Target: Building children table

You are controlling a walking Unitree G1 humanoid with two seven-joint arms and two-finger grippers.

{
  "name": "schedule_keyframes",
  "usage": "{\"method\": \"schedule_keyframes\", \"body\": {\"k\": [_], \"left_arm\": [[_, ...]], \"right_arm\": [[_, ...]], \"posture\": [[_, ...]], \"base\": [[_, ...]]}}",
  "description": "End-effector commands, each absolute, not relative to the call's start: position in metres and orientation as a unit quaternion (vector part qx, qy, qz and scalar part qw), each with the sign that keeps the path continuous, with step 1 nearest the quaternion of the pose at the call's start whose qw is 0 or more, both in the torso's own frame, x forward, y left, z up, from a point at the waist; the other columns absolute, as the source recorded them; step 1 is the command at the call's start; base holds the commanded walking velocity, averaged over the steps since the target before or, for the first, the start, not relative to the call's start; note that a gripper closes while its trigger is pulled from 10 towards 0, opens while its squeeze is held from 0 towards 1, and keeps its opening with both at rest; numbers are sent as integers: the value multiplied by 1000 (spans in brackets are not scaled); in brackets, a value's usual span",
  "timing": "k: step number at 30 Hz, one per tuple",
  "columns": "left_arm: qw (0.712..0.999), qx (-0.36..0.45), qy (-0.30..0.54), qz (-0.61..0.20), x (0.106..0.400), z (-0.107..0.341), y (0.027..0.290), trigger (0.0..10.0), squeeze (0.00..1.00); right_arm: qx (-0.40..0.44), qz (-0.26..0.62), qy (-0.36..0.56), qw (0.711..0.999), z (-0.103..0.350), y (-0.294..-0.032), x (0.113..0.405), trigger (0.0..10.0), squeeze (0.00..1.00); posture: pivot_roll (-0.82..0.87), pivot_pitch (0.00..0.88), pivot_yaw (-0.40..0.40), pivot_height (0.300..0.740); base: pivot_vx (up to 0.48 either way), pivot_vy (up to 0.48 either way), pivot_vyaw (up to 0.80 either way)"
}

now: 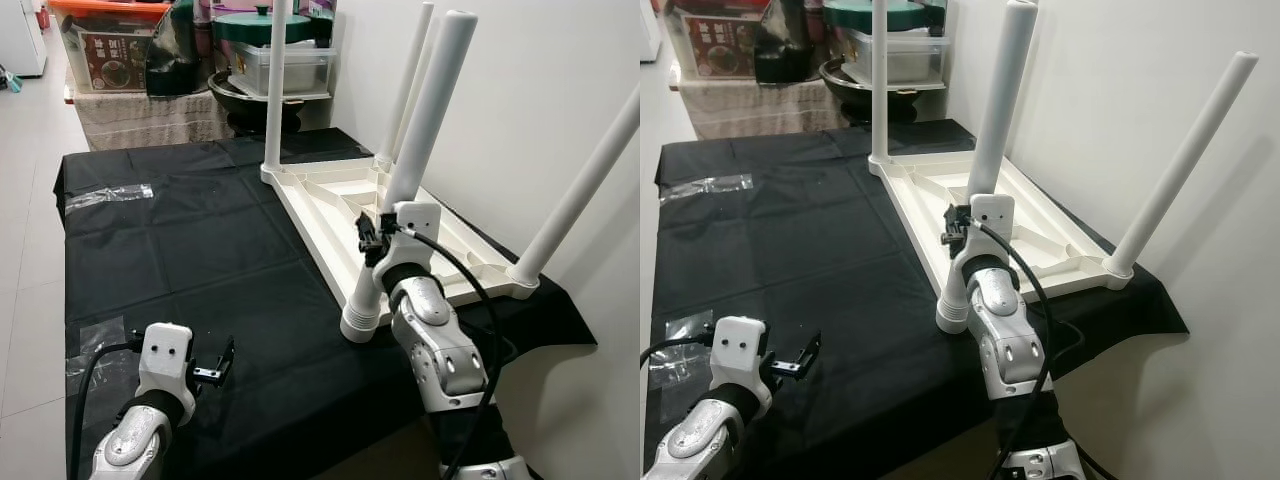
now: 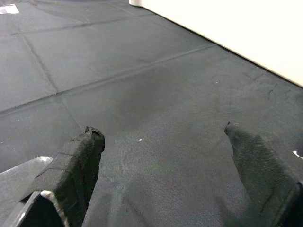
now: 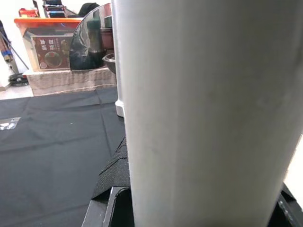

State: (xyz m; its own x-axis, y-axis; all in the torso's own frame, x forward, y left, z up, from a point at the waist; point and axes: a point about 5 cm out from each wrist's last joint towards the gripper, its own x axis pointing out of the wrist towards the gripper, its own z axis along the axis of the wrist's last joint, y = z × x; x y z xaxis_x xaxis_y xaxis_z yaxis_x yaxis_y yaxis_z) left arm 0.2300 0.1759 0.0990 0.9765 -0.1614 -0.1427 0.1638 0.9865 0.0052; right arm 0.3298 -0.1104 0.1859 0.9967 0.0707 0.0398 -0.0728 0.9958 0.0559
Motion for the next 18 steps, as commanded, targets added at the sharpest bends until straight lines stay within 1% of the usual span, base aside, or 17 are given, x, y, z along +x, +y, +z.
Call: {"method": "schedule_keyframes", "body": {"k": [1,18], "left_arm": [[994,10,76,-84,229,96,176,10000,0],[993,8,79,-86,228,94,174,10000,0]], "right_arm": [[15,15,91,996,141,-123,325,10000,0],[23,13,85,996,153,-128,323,10000,0]], "posture": [[75,0,-93,740],[67,0,-92,740]], "base": [[0,0,0],[0,0,0]]}}
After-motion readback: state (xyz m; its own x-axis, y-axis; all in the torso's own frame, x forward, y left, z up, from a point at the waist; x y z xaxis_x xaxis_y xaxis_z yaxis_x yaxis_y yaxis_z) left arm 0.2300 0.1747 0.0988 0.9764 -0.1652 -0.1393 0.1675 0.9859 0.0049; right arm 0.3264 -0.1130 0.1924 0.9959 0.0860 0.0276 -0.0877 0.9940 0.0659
